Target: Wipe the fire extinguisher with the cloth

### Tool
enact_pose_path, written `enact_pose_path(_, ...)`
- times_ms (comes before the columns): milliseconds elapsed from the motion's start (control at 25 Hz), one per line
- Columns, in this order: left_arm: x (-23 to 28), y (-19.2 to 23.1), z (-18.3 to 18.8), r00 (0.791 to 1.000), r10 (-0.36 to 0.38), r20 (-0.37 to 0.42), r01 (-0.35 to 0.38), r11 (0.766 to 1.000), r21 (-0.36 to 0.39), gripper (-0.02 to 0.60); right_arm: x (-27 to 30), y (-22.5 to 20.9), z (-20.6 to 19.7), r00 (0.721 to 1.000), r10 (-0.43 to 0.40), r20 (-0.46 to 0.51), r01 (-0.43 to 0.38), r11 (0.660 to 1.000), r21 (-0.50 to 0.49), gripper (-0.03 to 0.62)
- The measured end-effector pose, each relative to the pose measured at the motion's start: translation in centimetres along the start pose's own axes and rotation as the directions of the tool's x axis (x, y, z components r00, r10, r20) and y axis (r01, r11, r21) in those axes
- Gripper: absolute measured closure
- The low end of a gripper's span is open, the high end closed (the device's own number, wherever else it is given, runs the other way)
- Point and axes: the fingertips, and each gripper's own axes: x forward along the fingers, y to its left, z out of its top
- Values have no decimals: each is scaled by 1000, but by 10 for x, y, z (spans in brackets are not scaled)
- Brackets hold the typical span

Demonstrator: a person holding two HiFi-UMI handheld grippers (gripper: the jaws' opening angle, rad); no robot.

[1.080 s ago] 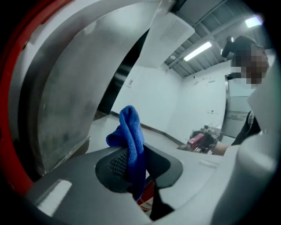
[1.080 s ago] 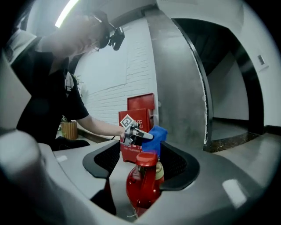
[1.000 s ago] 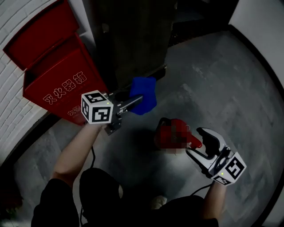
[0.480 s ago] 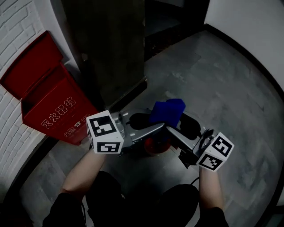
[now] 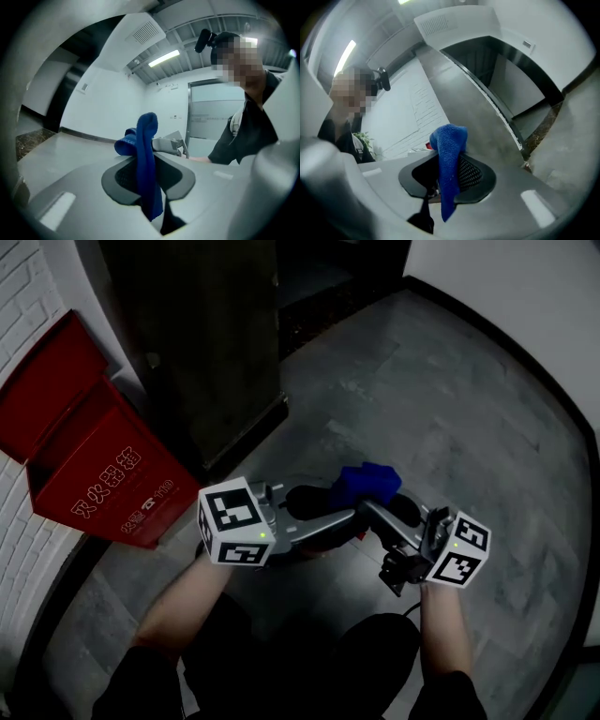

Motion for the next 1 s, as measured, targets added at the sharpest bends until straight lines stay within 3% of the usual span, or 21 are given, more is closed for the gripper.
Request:
enact_pose_path(80, 1, -3, 3, 1000, -10, 16, 10, 1000, -7, 502, 0, 0, 5, 1000, -7, 2, 7, 1000, 20, 514)
enact_pose_path(160, -2, -3, 8, 1000, -5, 9, 5, 1000, 14, 392, -1, -3, 17, 999, -46, -4, 46, 999, -2, 517)
enact_pose_path(200, -8, 0, 8, 1000, 15, -5, -15, 999, 40, 376, -3, -5, 23, 998, -69, -2, 69, 997, -16, 517)
enact_pose_path(400, -51, 33, -26, 985, 145, -93, -134, 984, 119, 376, -13, -14, 41, 984, -175, -22, 171, 977, -127, 517)
enact_pose_path(560, -58, 36, -72, 984, 112, -137, -109, 994, 31, 323, -15, -19, 40, 976, -208, -57, 191, 956, -223, 517)
enact_pose_path(720, -56, 49, -75, 978, 201, -54, -202, 979, -10, 310, -25, -51, 42, 979, -175, -107, 144, 957, -253, 522)
enact_pose_path(840, -66, 57, -77, 952, 306, 2, -306, 952, -24, 313, -29, -89, 13, 976, -127, -176, 93, 978, -188, 522)
enact_pose_path(920, -70, 62, -73, 941, 339, 11, -338, 940, -40, 313, -24, -110, -7, 977, -27, -212, 8, 996, -89, 522)
enact_pose_path(1000, -68, 61, -69, 944, 329, 18, -327, 942, -74, 315, -18, -122, -30, 955, 148, -256, -134, 988, 71, 522)
